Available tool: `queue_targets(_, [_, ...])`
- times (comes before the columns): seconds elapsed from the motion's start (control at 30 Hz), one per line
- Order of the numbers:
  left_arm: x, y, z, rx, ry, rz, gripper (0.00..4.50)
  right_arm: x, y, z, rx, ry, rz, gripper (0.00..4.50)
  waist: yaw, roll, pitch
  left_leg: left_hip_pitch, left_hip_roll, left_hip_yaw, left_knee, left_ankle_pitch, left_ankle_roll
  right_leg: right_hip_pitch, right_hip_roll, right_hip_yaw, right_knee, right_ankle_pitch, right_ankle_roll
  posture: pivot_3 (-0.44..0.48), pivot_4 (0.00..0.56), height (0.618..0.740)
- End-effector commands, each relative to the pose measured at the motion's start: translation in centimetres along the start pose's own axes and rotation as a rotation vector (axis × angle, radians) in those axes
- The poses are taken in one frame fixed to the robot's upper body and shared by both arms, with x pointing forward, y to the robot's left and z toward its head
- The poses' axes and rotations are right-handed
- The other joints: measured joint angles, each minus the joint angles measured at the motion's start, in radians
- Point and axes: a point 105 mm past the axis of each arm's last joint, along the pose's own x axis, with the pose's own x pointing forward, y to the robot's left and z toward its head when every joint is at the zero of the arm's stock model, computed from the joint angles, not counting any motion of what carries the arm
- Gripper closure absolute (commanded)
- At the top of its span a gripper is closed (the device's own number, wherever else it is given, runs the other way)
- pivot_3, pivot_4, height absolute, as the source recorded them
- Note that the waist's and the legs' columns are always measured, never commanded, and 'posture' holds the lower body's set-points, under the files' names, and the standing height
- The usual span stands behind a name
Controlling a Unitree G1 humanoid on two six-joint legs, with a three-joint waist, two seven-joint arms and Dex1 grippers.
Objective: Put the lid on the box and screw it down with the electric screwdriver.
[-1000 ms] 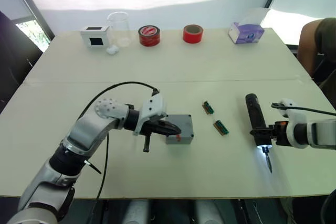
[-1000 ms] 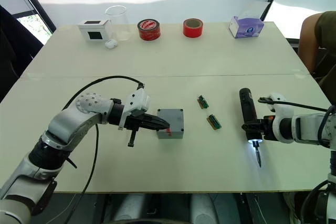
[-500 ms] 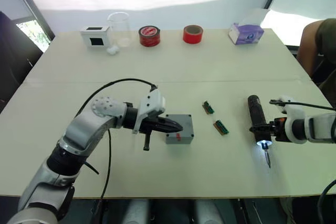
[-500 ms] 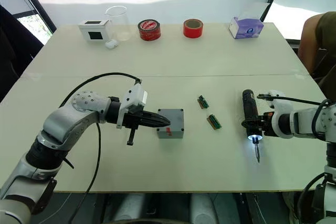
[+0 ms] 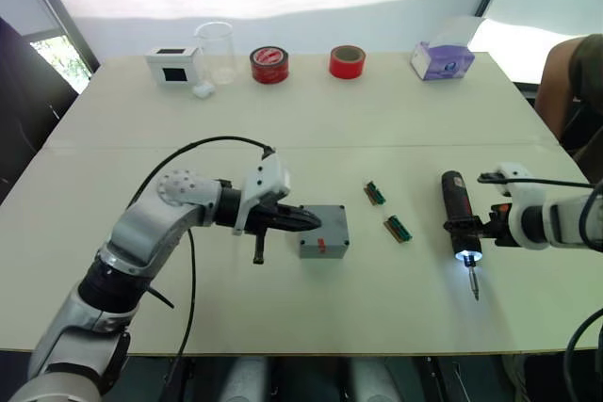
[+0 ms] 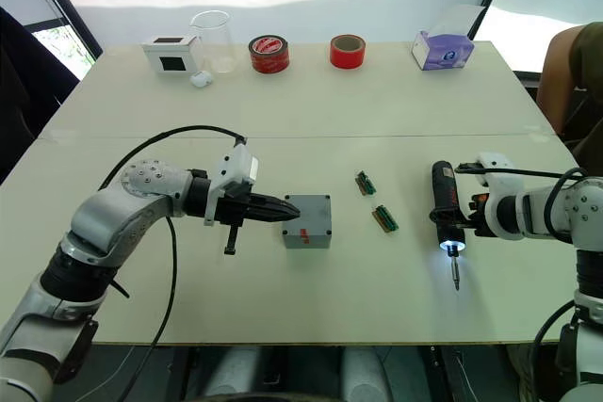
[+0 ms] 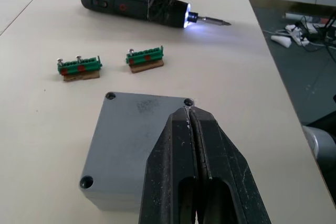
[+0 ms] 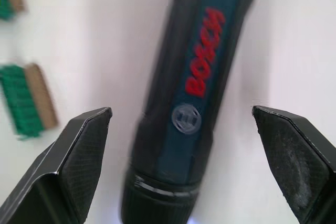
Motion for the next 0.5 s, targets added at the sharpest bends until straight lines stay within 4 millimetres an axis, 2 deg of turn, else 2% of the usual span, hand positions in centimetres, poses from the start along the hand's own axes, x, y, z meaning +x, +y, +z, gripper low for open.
queue_targets(0.03, [-1.2, 1.3, 1.1, 0.041, -0.021, 0.064, 4.50, -1.8, 1.3, 2.7, -0.112, -0.112, 0.021, 0.01, 0.001, 0.000, 0.000, 0.000, 0.000, 0.000, 0.000, 0.000, 0.000, 0.000, 0.000, 0.000, 0.000, 0.000, 0.000, 0.000, 0.150, 0.740])
queue_targets(0.13, [-2.8, 4.4, 0.6, 0.010, -0.018, 0.205, 4.50, -2.9, 4.2, 5.4, -0.282, -0.272, 0.104, 0.01, 0.001, 0.000, 0.000, 0.000, 0.000, 0.000, 0.000, 0.000, 0.000, 0.000, 0.000, 0.000, 0.000, 0.000, 0.000, 0.000, 0.150, 0.740])
queue_targets(0.2, [-3.5, 5.5, -0.1, -0.013, -0.008, 0.253, 4.50, -3.3, 6.7, 6.0, -0.388, -0.359, 0.193, 0.01, 0.000, 0.000, 0.000, 0.000, 0.000, 0.000, 0.000, 0.000, 0.000, 0.000, 0.000, 0.000, 0.000, 0.000, 0.000, 0.000, 0.150, 0.740])
queue_targets(0.27, [-3.8, 6.1, -2.1, 0.014, 0.103, 0.303, 4.50, -3.2, 10.2, 4.4, -0.505, -0.369, 0.352, 0.01, -0.002, 0.000, 0.000, 0.000, 0.000, 0.000, 0.000, 0.000, 0.001, -0.001, 0.000, 0.000, 0.000, 0.000, 0.000, 0.000, 0.150, 0.740])
queue_targets(0.33, [-3.6, 5.8, -3.8, 0.050, 0.201, 0.305, 4.50, -2.9, 13.0, 1.5, -0.658, -0.327, 0.474, 0.01, -0.001, 0.000, 0.000, 0.000, 0.000, 0.000, 0.000, -0.001, 0.001, -0.001, 0.000, 0.000, 0.000, 0.000, 0.000, 0.000, 0.150, 0.740])
queue_targets(0.5, [-2.4, 4.1, -4.3, 0.022, 0.185, 0.233, 4.50, -1.0, 15.5, -3.2, -0.794, -0.198, 0.569, 0.01, 0.004, -0.002, 0.001, -0.002, -0.001, 0.000, 0.003, -0.001, 0.002, -0.001, -0.002, 0.000, 0.000, 0.000, 0.001, 0.000, 0.150, 0.740])
